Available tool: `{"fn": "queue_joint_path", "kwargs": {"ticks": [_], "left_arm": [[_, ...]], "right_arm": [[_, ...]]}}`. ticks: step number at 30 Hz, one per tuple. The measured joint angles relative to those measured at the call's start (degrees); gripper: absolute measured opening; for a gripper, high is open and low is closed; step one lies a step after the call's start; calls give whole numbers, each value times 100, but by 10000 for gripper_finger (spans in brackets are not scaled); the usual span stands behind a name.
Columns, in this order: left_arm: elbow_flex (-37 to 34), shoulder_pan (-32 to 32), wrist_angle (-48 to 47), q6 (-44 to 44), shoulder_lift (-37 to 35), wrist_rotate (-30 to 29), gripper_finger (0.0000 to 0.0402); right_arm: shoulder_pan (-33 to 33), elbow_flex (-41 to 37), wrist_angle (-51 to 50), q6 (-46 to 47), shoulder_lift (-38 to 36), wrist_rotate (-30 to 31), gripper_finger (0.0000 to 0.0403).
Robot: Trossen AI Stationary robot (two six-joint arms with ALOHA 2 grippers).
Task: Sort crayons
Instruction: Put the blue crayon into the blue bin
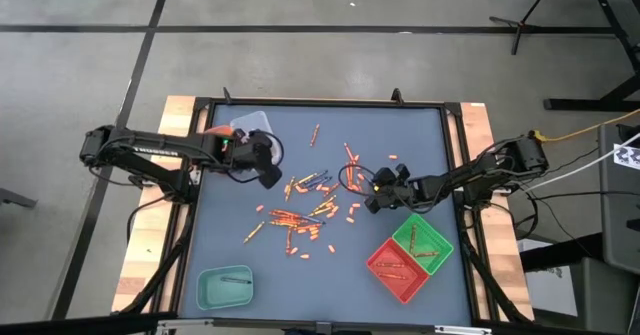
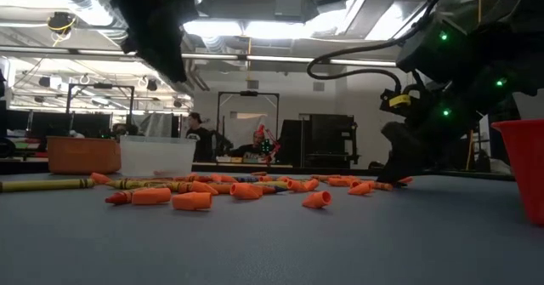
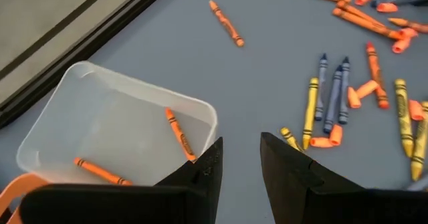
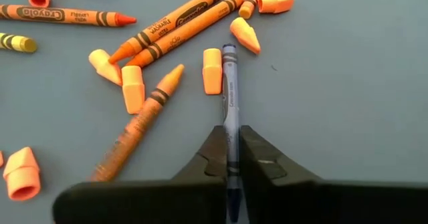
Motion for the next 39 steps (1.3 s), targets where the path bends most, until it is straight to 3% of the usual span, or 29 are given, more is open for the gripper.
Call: {"fn": "queue_joint_path", "kwargs": {"ticks": [10,24,34,39], "left_arm": [[0,-699,515,757,0,7,84],[0,-1533,1280,1674,0,7,84],[0,-1747,1282,1674,0,4,84],[0,-1773,1442,1754,1,4,84]], "right_arm": [[-2,76,-46,-66,7,-22,22],[-7,1067,-50,-1391,22,-598,15],[0,1810,49,-2498,15,-1786,18],[-2,1953,361,-2673,13,-1912,18]]}}
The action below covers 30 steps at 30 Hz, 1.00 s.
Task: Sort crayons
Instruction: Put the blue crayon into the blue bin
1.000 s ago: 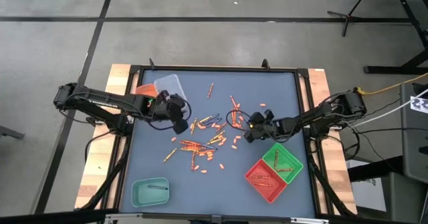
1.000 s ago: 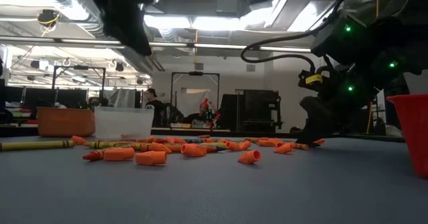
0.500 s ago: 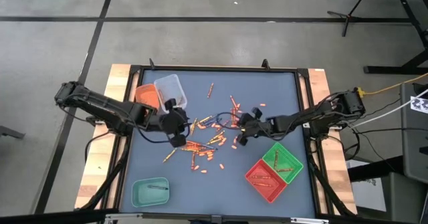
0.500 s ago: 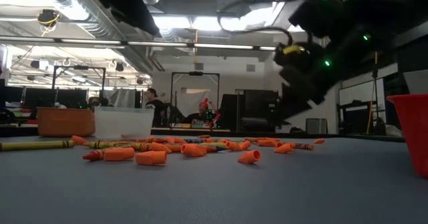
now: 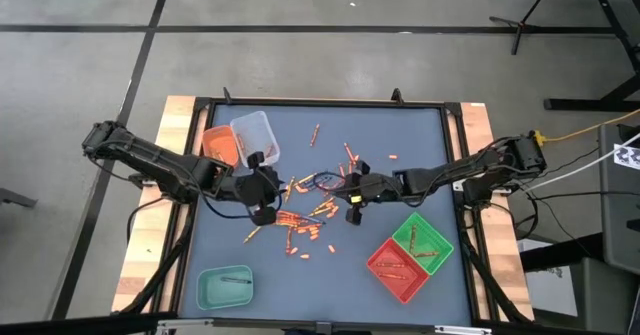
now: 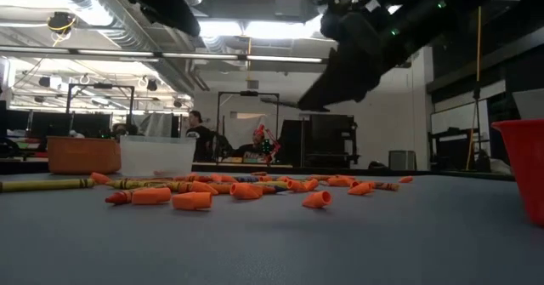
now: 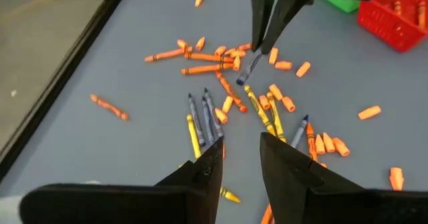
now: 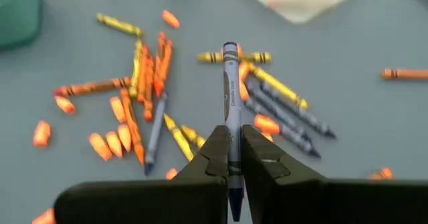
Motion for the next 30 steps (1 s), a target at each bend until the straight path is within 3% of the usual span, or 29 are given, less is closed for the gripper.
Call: {"fn": "queue_joint_path", "kwargs": {"ticks": [9,15,26,30], "left_arm": [[0,2,797,919,1,-2,84],[0,2,1047,1340,1,0,84],[0,2,1159,1365,1,8,84],[0,13,1271,1366,1,273,84]], "right_arm": [[2,23,703,-343,-4,-19,19],[2,23,1370,-413,-4,-452,19],[2,23,2507,-742,-7,-605,19],[2,23,2767,-944,-7,-669,19]]}}
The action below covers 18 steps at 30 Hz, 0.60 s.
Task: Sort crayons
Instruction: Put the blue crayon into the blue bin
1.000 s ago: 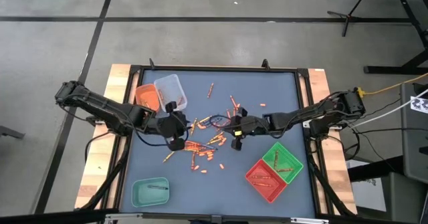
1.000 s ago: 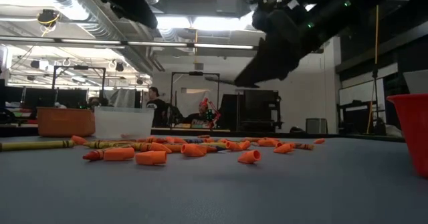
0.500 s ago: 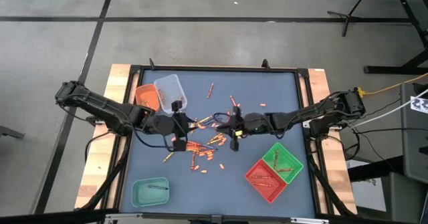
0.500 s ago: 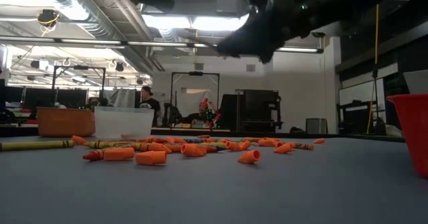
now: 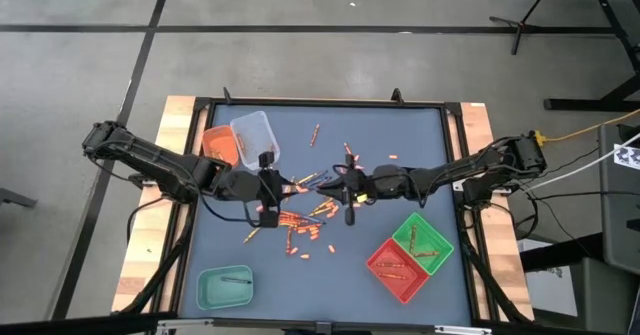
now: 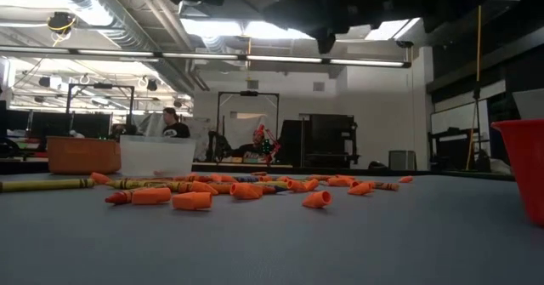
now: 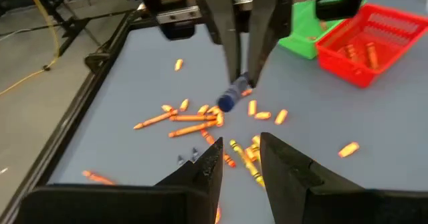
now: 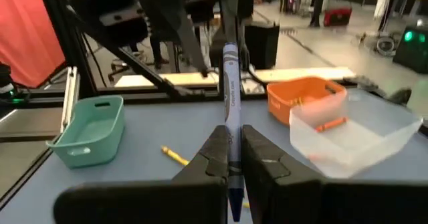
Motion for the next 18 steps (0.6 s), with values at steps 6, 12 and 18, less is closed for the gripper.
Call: {"fn": "queue_joint_path", "kwargs": {"ticks": [6,12,18], "left_arm": [[0,-2,392,5,0,61,84],[0,-2,674,8,0,107,84],[0,-2,947,8,2,229,84]], "right_arm": [[0,0,383,-137,-1,-398,19],[0,2,669,-319,-4,-530,19],[0,2,774,-321,-4,-529,19]]}}
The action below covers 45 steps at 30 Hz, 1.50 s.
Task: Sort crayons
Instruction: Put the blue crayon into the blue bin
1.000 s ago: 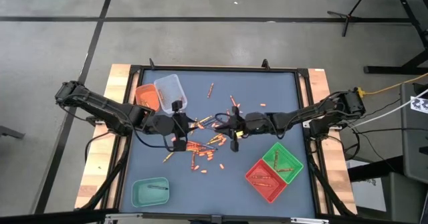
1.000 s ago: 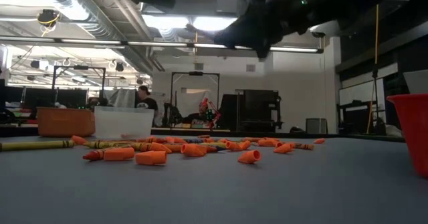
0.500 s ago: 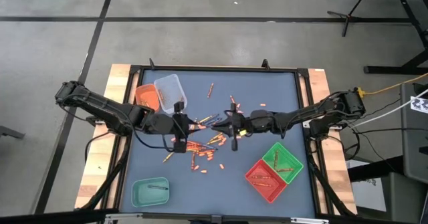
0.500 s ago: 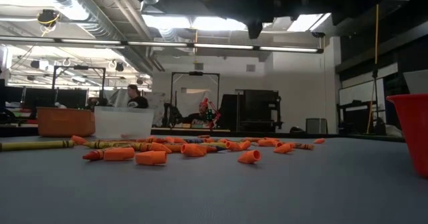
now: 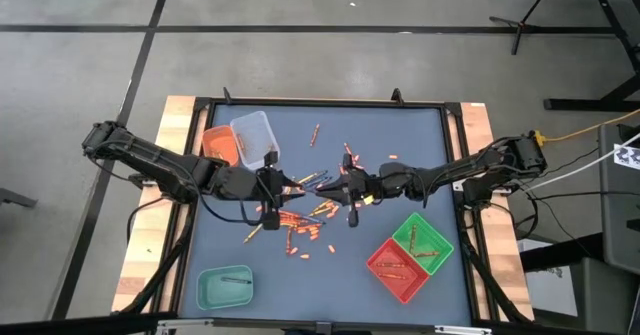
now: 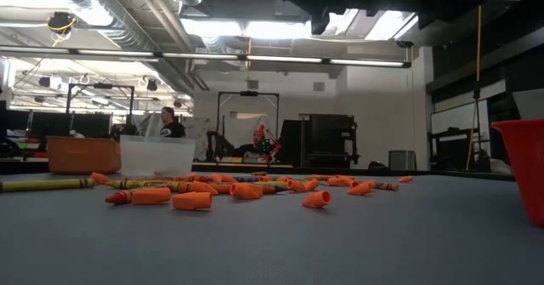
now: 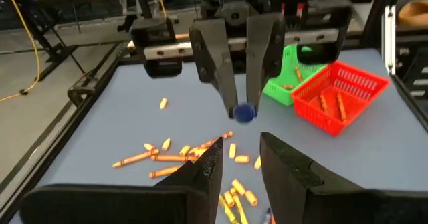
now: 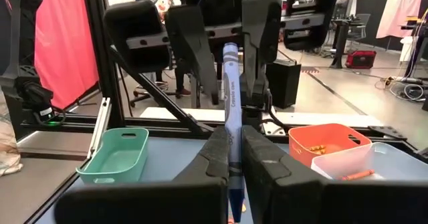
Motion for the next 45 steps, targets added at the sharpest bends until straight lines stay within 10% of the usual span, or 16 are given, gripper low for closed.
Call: {"fn": "queue_joint_path", "kwargs": {"ticks": [45], "left_arm": [[0,0,529,293,0,96,13]], "right_arm": [[0,0,3,-11,0,-4,19]]}}
